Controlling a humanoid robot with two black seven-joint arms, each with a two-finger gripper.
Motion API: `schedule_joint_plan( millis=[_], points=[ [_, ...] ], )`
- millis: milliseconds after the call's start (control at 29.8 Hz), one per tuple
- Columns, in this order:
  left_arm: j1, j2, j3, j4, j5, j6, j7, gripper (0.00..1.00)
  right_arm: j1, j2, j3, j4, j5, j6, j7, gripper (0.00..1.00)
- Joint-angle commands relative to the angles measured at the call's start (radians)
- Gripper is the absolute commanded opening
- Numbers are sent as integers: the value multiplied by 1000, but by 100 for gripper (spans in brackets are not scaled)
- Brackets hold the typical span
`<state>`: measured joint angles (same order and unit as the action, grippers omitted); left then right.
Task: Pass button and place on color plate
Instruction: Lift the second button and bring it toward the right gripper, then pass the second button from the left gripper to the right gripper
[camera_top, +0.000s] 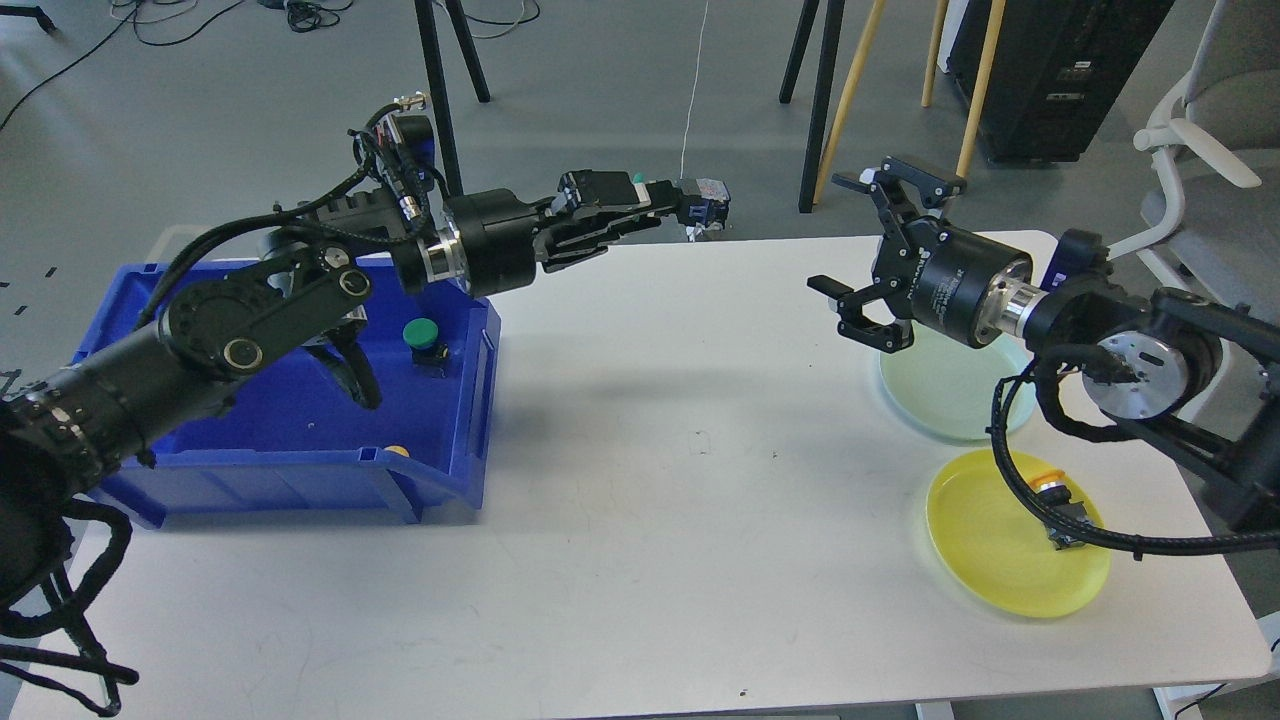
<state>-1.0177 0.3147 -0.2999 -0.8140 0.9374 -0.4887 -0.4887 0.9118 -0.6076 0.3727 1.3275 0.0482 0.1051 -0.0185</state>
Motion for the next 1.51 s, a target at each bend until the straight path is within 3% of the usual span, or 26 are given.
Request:
schedule_joint_plan(
  millis=[0,335,737,938,1106,1139,1173,1240,1340,1474],
  points=[
    [5,-11,-1,12,-11,0,0,9,39,77,-28,-54,9,1,0,100],
    [8,-13,-1,10,-31,0,0,9,53,183,-29,-77,10,-2,5,94],
    [16,-9,-1,12,-32,0,0,9,67,184,-28,-76,9,-7,6,49],
    [17,-8,-1,12,-32,0,0,9,67,187,-24,-79,-4,-11,6,6],
    [24,-6,-1,10,-31,0,0,11,68,187,-21,-85,-4,-19,6,1],
    [24,-8,-1,10,-29,0,0,16,68,187,-21,-85,-4,-27,6,1],
    [25,-11,-1,10,-29,0,0,28,68,187,-21,-85,-4,-31,6,1],
    [37,-14,-4,9,-34,0,0,72,68,187,-21,-85,-4,-41,6,1],
    [53,-17,-18,6,-45,0,0,86,68,186,-21,-83,-4,-45,5,1],
    [60,-17,-21,6,-48,0,0,89,67,177,-12,-83,-2,-87,5,0]
  ],
)
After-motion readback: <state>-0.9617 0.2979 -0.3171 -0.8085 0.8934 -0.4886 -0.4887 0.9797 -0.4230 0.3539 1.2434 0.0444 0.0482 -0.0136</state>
